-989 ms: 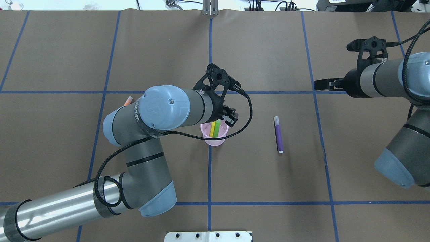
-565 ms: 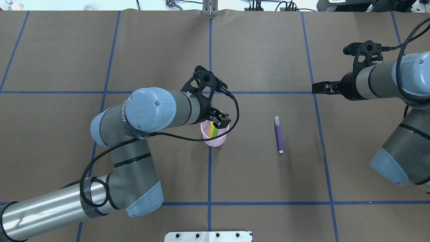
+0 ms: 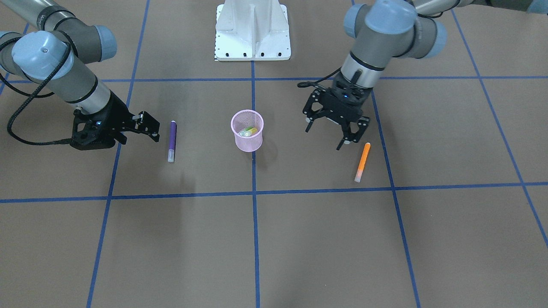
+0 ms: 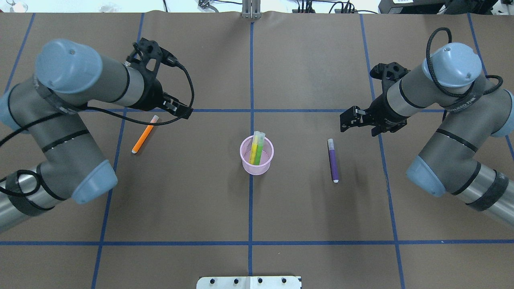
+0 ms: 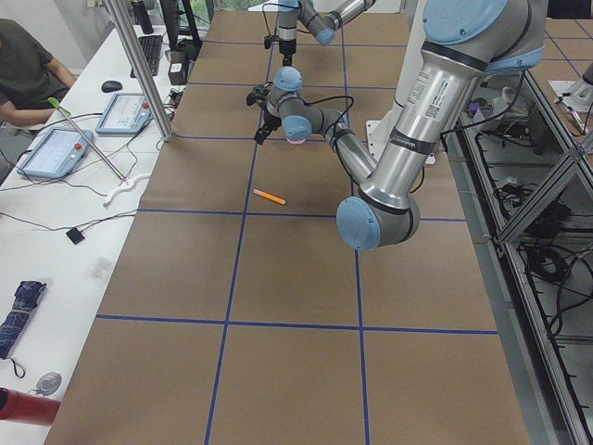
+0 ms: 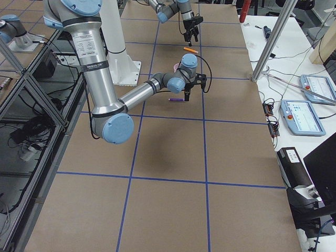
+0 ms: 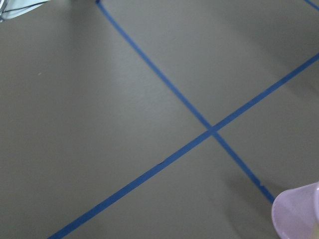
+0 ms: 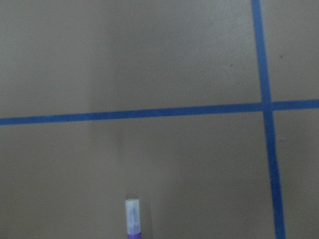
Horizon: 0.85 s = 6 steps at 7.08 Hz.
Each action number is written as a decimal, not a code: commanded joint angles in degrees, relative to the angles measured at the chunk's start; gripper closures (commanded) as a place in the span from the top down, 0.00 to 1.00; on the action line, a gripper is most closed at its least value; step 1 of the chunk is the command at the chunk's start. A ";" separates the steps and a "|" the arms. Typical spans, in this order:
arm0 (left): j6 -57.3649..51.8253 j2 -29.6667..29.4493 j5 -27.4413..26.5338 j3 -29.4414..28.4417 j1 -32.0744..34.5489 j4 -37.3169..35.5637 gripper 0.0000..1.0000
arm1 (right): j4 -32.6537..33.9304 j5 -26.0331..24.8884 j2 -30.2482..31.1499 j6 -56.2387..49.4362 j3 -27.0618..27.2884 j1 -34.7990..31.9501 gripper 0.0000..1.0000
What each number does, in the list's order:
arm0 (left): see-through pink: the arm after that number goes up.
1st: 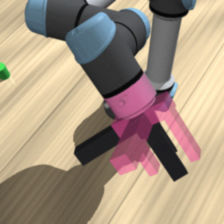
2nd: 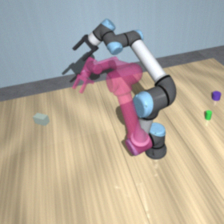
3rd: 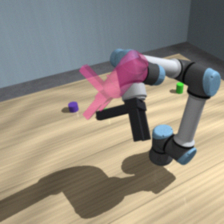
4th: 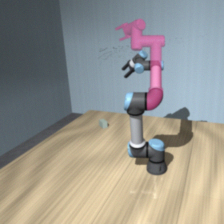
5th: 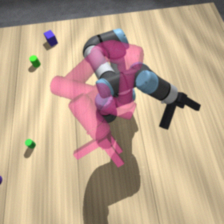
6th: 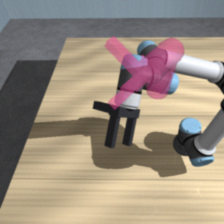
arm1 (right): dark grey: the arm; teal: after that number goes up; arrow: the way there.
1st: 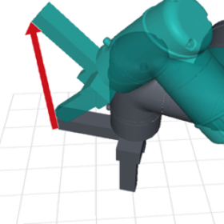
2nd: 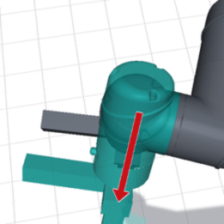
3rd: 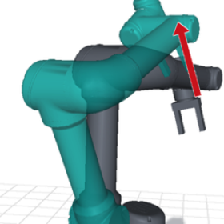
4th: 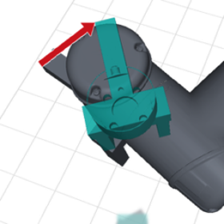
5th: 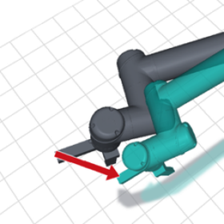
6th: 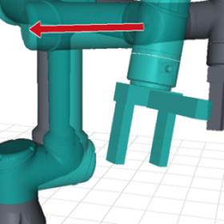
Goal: Collect pens into pen holder
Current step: 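Grasp the purple marker with the right gripper while the left gripper nears the orange marker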
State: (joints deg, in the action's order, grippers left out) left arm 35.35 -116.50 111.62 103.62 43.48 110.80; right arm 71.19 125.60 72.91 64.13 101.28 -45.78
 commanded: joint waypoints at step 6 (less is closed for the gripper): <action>-0.46 3.20 4.05 0.18 2.93 -0.93 0.96 | 11.34 0.60 -8.04 -6.25 -9.59 5.10 0.71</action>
State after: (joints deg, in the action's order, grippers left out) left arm 34.94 -113.41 115.67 103.79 46.41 109.85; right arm 81.25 124.53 66.05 61.75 93.92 -39.72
